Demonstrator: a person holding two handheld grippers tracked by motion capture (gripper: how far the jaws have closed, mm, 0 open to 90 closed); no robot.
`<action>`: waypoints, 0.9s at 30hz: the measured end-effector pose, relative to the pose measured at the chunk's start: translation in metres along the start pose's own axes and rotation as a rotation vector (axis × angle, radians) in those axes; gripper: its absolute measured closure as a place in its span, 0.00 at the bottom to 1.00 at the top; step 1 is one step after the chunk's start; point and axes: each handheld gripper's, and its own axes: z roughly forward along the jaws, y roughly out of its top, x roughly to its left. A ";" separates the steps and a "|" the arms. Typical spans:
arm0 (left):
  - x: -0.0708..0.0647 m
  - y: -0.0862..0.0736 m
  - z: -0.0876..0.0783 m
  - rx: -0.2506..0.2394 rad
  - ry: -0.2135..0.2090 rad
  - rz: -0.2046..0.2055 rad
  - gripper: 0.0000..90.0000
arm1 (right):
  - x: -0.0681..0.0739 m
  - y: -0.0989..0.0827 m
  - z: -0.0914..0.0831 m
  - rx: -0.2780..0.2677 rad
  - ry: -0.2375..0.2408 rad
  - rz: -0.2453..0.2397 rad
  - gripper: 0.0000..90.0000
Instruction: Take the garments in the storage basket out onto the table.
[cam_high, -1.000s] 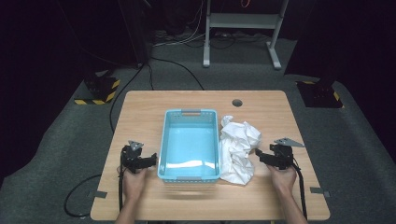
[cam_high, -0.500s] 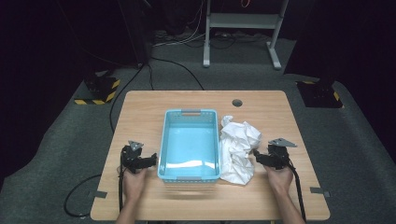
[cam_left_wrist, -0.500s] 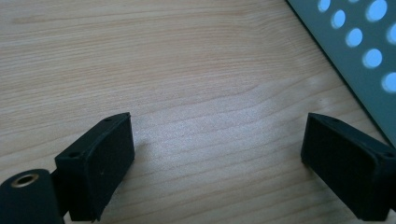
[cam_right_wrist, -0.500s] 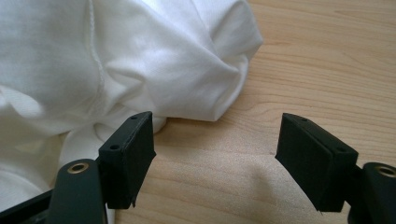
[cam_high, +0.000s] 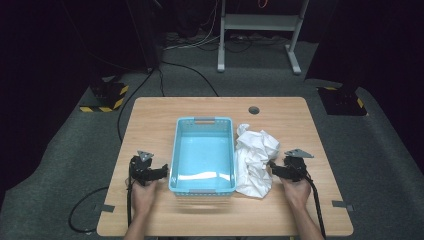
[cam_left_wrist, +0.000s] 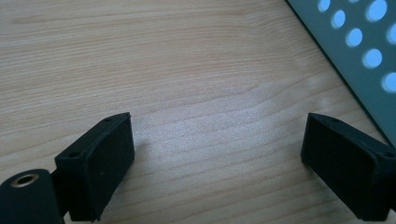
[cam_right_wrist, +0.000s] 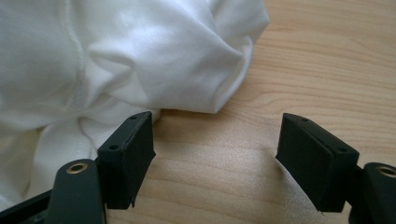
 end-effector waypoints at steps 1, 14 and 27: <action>0.000 0.000 0.000 0.000 0.000 0.000 0.11 | -0.001 -0.001 0.001 0.001 -0.003 0.002 0.29; 0.000 0.000 0.000 0.000 0.001 0.001 0.11 | 0.001 -0.002 0.001 0.018 -0.024 -0.025 0.25; 0.000 0.000 0.000 0.000 0.002 0.000 0.11 | 0.001 -0.002 0.001 0.022 -0.027 -0.021 0.22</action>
